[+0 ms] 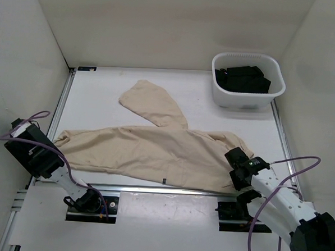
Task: Fold and stack the trousers
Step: Flatten the trousers out
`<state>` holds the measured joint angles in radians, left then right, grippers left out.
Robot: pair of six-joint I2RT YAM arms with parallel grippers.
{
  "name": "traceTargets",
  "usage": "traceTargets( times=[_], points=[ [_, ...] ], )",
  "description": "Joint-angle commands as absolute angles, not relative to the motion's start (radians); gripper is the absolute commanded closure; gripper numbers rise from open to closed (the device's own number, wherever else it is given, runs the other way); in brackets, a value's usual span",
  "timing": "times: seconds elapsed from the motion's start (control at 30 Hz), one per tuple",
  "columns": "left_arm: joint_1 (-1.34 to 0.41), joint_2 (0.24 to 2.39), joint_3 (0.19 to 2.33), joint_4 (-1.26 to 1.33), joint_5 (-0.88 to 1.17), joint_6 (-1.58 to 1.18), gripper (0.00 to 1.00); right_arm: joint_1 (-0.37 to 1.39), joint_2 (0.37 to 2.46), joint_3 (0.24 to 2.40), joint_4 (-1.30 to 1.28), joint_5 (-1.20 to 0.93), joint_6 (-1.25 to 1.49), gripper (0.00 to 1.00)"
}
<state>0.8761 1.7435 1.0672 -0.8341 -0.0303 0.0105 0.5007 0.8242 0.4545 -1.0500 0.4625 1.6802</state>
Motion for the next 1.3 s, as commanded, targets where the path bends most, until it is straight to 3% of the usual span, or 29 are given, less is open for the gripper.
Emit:
traceTargets(
  times=[0.0,0.03,0.07,0.1,0.23,0.27,0.37,0.47,0.57,0.7,0.77,0.83,0.87,0.9,0.97,1.13,1.27],
  points=[
    [0.896,1.692,1.094,-0.818,-0.019,0.000,0.86,0.468,0.876,0.448,-1.051,0.555,1.718,0.67],
    [0.896,1.692,1.110,-0.818,-0.018,0.000,0.86,0.442,0.891,0.448,-1.013,0.574,1.688,0.78],
    [0.896,1.692,1.120,-0.831,-0.018,0.000,0.86,0.424,0.926,0.471,-0.987,0.587,1.586,0.96],
    [0.896,1.692,1.129,-0.850,-0.006,0.000,0.86,0.401,0.951,0.535,-0.961,0.601,1.516,1.00],
    [0.896,1.692,1.180,-0.890,0.006,0.000,0.86,0.228,1.150,0.811,-0.960,0.656,1.186,1.00],
    [0.896,1.692,1.189,-0.890,0.006,0.000,0.86,0.204,1.222,0.985,-1.029,0.672,1.143,1.00],
    [0.896,1.646,1.175,-0.900,-0.005,0.000,0.86,0.149,1.238,1.172,-1.173,0.744,1.115,1.00],
    [0.896,1.594,1.119,-0.900,-0.024,0.000,0.86,0.074,1.075,1.077,-1.140,0.660,1.124,1.00],
    [0.905,1.551,1.042,-0.900,-0.064,0.000,0.86,0.005,0.895,0.808,-1.074,0.482,1.164,1.00],
    [0.914,1.539,0.986,-0.882,-0.104,0.000,0.86,-0.041,0.755,0.595,-1.107,0.422,1.239,1.00],
    [0.914,1.539,0.974,-0.882,-0.119,0.000,0.86,-0.052,0.707,0.565,-1.130,0.429,1.258,0.91],
    [0.914,1.539,0.965,-0.882,-0.132,0.000,0.86,-0.061,0.697,0.565,-1.143,0.455,1.269,0.68],
    [0.914,1.539,0.965,-0.882,-0.144,0.000,0.80,-0.070,0.706,0.565,-1.156,0.486,1.269,0.30],
    [0.914,1.539,0.965,-0.882,-0.156,0.000,0.67,-0.071,0.715,0.580,-1.157,0.503,1.259,0.19],
    [0.914,1.526,0.965,-0.897,-0.156,0.000,0.32,-0.080,0.755,0.635,-1.172,0.529,1.218,0.09],
    [0.855,1.376,1.121,-1.041,0.057,0.000,0.18,-0.080,0.883,0.834,-1.097,0.548,1.059,0.10],
    [0.639,1.267,1.259,-1.065,0.153,0.000,0.05,-0.048,1.017,1.023,-1.062,0.557,0.974,0.10]
  ],
)
